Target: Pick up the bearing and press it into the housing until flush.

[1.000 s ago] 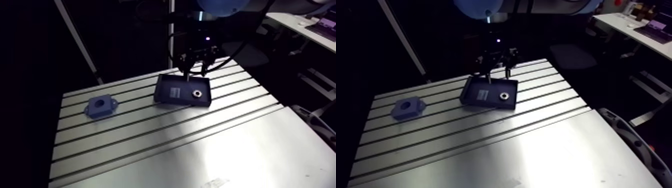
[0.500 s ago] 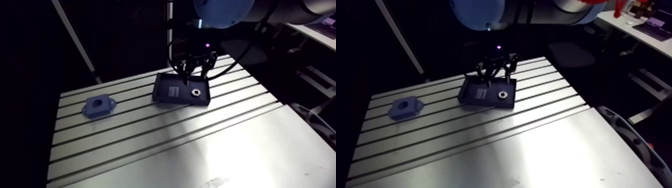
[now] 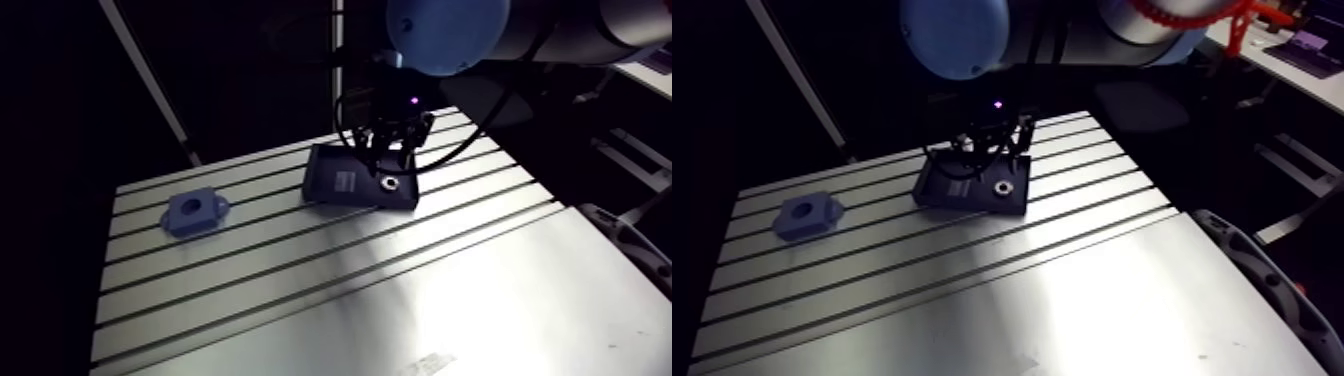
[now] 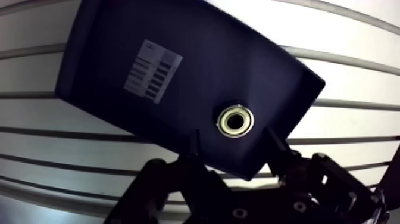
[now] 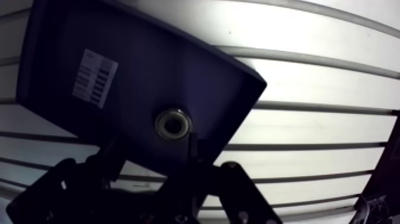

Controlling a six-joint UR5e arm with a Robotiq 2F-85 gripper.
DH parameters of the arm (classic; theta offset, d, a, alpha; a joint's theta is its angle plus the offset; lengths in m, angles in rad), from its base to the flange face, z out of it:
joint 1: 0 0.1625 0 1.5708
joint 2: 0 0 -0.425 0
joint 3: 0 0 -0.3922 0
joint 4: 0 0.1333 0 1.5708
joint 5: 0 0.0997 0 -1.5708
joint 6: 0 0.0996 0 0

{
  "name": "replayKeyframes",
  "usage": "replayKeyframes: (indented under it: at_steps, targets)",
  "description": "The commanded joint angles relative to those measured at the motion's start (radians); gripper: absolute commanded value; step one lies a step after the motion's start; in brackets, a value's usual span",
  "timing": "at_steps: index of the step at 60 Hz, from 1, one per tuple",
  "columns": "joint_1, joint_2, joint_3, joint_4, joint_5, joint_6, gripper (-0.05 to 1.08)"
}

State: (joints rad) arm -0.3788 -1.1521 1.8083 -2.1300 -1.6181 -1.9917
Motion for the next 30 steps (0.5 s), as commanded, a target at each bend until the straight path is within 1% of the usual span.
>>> replayKeyframes:
  at_steps: [1,9,30]
  targets:
    - [-0.005,0.008,0.003,-0.008,-0.001,0.0,0.38]
    - [-0.014,0.021,0.001,-0.008,-0.001,-0.002,0.38]
    - [-0.016,0.033,0.003,-0.008,0.001,0.0,0.37]
